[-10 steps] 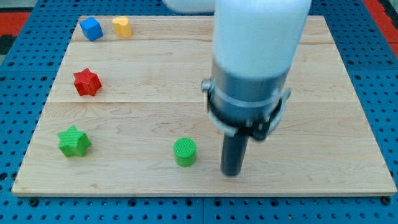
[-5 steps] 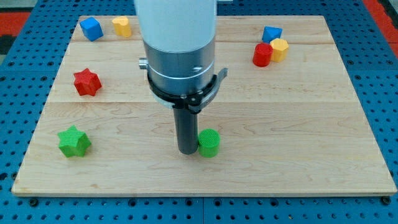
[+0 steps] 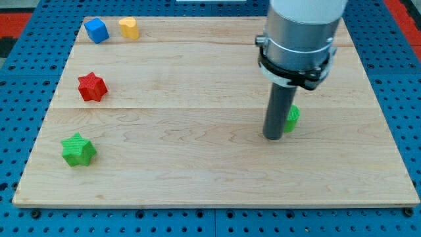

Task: Move the green circle to the bottom of the yellow hexagon and red circle

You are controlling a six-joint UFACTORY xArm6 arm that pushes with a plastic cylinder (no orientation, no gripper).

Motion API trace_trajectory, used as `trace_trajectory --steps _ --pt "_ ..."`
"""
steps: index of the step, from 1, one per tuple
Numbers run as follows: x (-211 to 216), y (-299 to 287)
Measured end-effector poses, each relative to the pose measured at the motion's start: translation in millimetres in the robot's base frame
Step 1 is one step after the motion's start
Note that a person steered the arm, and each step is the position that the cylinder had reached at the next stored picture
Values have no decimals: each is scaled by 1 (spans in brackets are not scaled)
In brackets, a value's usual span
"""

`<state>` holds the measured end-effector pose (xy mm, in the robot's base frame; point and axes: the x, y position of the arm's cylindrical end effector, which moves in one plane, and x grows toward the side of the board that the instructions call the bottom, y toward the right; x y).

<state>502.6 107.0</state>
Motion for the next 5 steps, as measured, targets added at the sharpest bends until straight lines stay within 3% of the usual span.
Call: trace_trajectory --steps 2,3,4,5 --pt "-61 43" --pt "-45 72" --pt "-62 84" --pt "-103 75"
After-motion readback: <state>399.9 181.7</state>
